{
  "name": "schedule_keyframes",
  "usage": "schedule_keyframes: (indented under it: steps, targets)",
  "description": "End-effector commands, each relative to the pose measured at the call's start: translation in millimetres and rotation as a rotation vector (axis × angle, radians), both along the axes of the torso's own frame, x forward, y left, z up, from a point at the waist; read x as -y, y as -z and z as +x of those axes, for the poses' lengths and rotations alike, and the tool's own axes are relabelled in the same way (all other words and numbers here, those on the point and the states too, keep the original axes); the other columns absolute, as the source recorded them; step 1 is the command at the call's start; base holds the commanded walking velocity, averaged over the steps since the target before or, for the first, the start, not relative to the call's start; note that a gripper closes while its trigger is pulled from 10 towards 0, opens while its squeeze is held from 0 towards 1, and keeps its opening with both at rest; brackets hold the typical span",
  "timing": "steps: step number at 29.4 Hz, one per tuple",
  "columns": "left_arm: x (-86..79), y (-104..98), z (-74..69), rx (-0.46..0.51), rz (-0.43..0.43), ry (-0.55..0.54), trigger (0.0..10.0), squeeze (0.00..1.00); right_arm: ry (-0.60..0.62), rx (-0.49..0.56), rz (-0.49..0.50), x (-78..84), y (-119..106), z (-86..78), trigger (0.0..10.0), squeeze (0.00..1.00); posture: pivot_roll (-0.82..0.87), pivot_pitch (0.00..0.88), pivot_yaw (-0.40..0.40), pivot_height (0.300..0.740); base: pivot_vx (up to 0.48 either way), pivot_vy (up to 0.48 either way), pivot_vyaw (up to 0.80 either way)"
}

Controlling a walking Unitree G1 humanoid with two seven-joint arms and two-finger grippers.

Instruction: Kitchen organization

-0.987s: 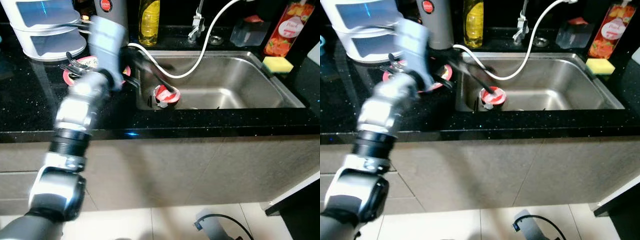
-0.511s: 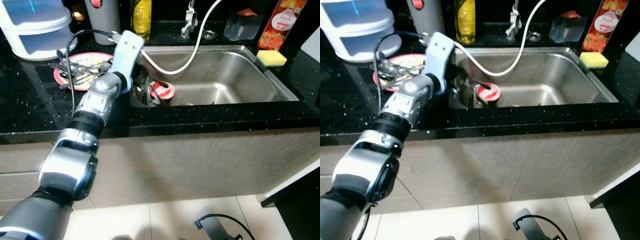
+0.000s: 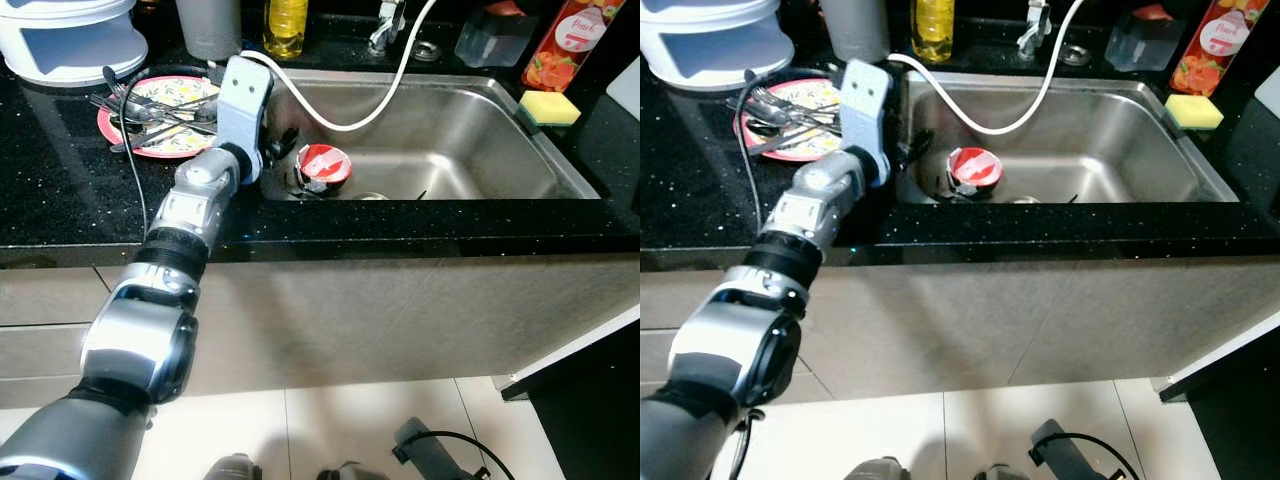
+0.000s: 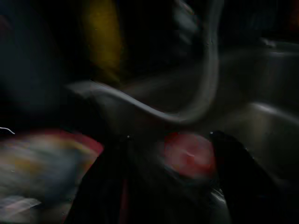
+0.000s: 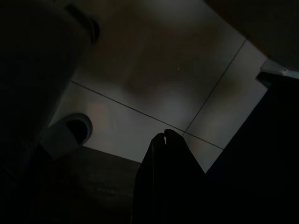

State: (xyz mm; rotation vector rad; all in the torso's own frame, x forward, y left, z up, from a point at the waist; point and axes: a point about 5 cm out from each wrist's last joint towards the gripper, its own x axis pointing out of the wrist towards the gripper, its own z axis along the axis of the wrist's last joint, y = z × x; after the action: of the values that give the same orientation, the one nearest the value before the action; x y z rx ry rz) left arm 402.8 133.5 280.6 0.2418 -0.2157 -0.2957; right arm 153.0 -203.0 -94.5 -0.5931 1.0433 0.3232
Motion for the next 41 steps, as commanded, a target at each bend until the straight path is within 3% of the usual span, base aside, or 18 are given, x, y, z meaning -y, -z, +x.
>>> schedule_keyframes:
  steps: [1, 3, 10, 18, 22, 25, 26, 27, 28, 29, 30, 31, 33, 35, 37, 39, 40, 41]
  targets:
    - [-15.3, -28, -10.6, 0.124, 0.03, -0.101, 10.0, 0.0, -0.017, -0.033, 0.015, -5.6, 4, -8.3, 10.0, 0.0, 0.28, 0.11, -0.086, 0.74, 0.0, 0.0, 0.0]
    - [-16.5, -29, -11.8, 0.129, 0.029, -0.103, 10.0, 0.0, -0.018, -0.033, 0.015, -5.9, 4, -8.2, 10.0, 0.0, 0.28, 0.11, -0.086, 0.74, 0.0, 0.0, 0.0]
    - [-76.6, -19, -62.9, 0.08, 0.018, -0.292, 10.0, 0.0, -0.027, -0.003, 0.022, -10.3, -1, 6.1, 10.0, 0.0, 0.32, 0.085, -0.096, 0.74, 0.0, 0.0, 0.0]
    - [-112.5, -2, -84.5, 0.01, 0.003, -0.435, 10.0, 0.0, -0.023, -0.005, 0.01, -7.9, -1, 7.1, 10.0, 0.0, 0.33, 0.067, -0.088, 0.74, 0.0, 0.0, 0.0]
    - [-120.4, -1, -87.2, -0.028, 0.002, -0.477, 10.0, 0.0, -0.022, -0.008, 0.008, -7.3, -1, 5.8, 10.0, 0.0, 0.33, 0.063, -0.079, 0.74, 0.0, 0.0, 0.0]
    - [-120.2, 3, -86.8, -0.08, -0.072, -0.471, 10.0, 0.0, -0.019, -0.01, 0.005, -6.8, 0, 4.7, 10.0, 0.0, 0.32, 0.061, -0.075, 0.74, 0.0, 0.0, 0.0]
    - [-116.5, 12, -83.4, -0.13, -0.189, -0.454, 10.0, 0.05, -0.009, -0.01, 0.008, -7.3, 0, 3.6, 10.0, 0.0, 0.31, 0.057, -0.062, 0.74, 0.0, 0.0, 0.0]
    - [-115.1, 17, -81.1, -0.15, -0.247, -0.453, 10.0, 0.7, -0.005, -0.011, 0.009, -7.5, 0, 3.0, 10.0, 0.0, 0.31, 0.054, -0.059, 0.74, 0.0, 0.0, 0.0]
    - [-115.1, 17, -81.1, -0.15, -0.247, -0.453, 10.0, 0.7, -0.005, -0.011, 0.009, -7.5, 0, 3.0, 10.0, 0.0, 0.31, 0.054, -0.059, 0.74, 0.0, 0.0, 0.0]
    - [-114.4, 21, -79.4, -0.163, -0.292, -0.454, 10.0, 0.91, -0.002, -0.011, 0.01, -7.7, 1, 2.4, 10.0, 0.0, 0.3, 0.053, -0.057, 0.74, 0.0, 0.0, 0.0]
    - [-113.4, 24, -76.9, -0.173, -0.366, -0.452, 10.0, 1.0, -0.001, -0.012, 0.01, -7.7, 1, 1.6, 10.0, 0.0, 0.3, 0.052, -0.054, 0.74, 0.0, 0.0, 0.0]
    - [-113.4, 24, -76.9, -0.173, -0.366, -0.452, 10.0, 1.0, -0.001, -0.012, 0.01, -7.7, 1, 1.6, 10.0, 0.0, 0.3, 0.052, -0.054, 0.74, 0.0, 0.0, 0.0]
    - [-112.8, 25, -72.4, -0.184, -0.486, -0.453, 10.0, 1.0, 0.002, -0.017, 0.007, -7.1, 2, -0.4, 10.0, 0.0, 0.3, 0.05, -0.051, 0.74, 0.0, 0.0, 0.0]
    - [-112.7, 26, -70.7, -0.19, -0.526, -0.455, 10.0, 1.0, 0.003, -0.018, 0.006, -6.6, 2, -1.2, 10.0, 0.0, 0.3, 0.05, -0.051, 0.74, 0.0, 0.0, 0.0]
    - [-116.5, 27, -66.5, -0.196, -0.663, -0.454, 10.0, 1.0, 0.004, -0.024, 0.001, -5.6, 3, -3.4, 10.0, 0.0, 0.3, 0.046, -0.04, 0.74, 0.0, 0.0, 0.0]
    - [-118.0, 28, -65.2, -0.194, -0.712, -0.451, 10.0, 1.0, 0.005, -0.025, 0.0, -5.3, 3, -4.0, 10.0, 0.0, 0.3, 0.046, -0.036, 0.74, 0.0, 0.0, 0.0]
    - [-119.9, 30, -63.2, -0.2, -0.776, -0.449, 10.0, 0.04, 0.006, -0.027, -0.002, -4.8, 3, -4.7, 10.0, 0.0, 0.3, 0.046, -0.036, 0.74, 0.0, 0.0, 0.0]
    - [-120.9, 31, -61.4, -0.205, -0.828, -0.445, 10.0, 0.0, 0.006, -0.028, -0.003, -4.1, 3, -5.5, 10.0, 0.0, 0.3, 0.046, -0.036, 0.74, 0.0, 0.0, 0.0]
